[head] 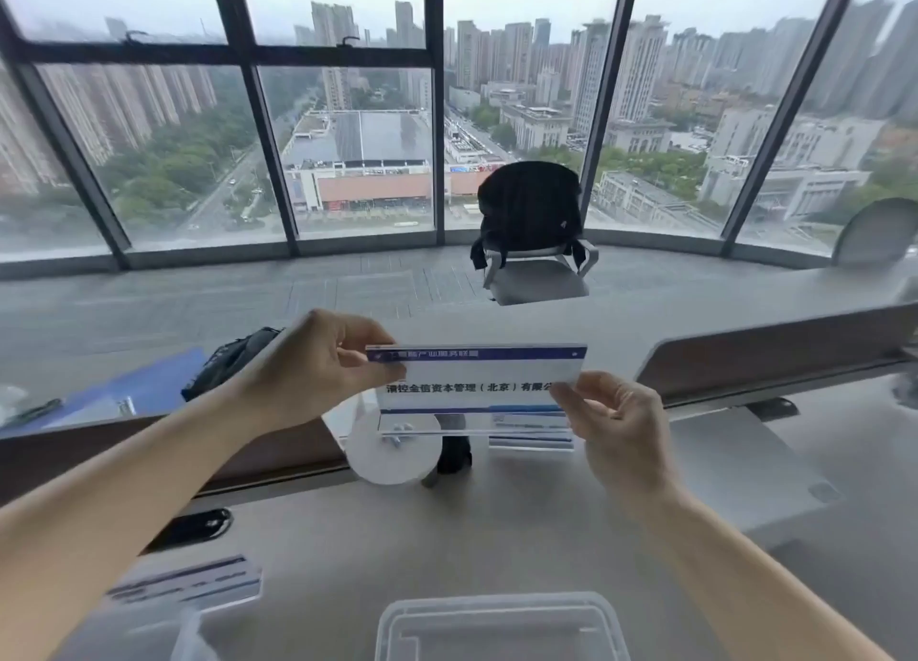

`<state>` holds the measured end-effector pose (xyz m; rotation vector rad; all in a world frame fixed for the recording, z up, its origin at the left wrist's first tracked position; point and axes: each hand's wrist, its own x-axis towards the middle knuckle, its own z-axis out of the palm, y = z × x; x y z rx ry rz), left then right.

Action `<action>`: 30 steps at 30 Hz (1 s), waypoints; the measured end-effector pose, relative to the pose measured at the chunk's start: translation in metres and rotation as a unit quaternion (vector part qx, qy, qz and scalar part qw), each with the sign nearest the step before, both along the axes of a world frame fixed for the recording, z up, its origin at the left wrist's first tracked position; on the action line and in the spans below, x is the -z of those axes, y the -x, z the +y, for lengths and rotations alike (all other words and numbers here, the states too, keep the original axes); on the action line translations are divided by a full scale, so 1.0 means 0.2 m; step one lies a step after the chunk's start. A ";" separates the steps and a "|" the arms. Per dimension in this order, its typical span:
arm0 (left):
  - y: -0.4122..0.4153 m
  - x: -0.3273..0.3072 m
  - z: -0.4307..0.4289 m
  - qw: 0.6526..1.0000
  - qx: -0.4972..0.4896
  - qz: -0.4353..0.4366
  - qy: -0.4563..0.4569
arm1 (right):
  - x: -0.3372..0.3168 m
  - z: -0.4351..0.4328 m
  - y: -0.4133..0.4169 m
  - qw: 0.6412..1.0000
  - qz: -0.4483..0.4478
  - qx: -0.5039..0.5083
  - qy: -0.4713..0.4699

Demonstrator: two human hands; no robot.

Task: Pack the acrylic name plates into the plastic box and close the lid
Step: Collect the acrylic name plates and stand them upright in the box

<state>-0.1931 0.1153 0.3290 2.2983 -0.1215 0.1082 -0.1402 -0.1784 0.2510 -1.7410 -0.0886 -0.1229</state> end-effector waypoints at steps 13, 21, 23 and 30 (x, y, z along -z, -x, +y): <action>0.95 -0.54 0.75 0.934 0.006 -0.031 -0.355 | -0.42 1.12 0.79 0.987 -0.047 -0.139 0.059; 1.38 -0.31 1.38 0.960 -0.111 0.008 -0.255 | -0.06 1.93 1.23 0.955 0.199 -0.195 -0.102; 1.44 -0.20 1.49 0.961 -0.146 0.035 -0.232 | 0.05 2.12 1.34 0.930 0.269 -0.220 -0.120; 1.56 0.31 1.71 0.934 -0.269 0.175 -0.161 | 0.50 2.53 1.51 0.897 0.353 -0.265 -0.038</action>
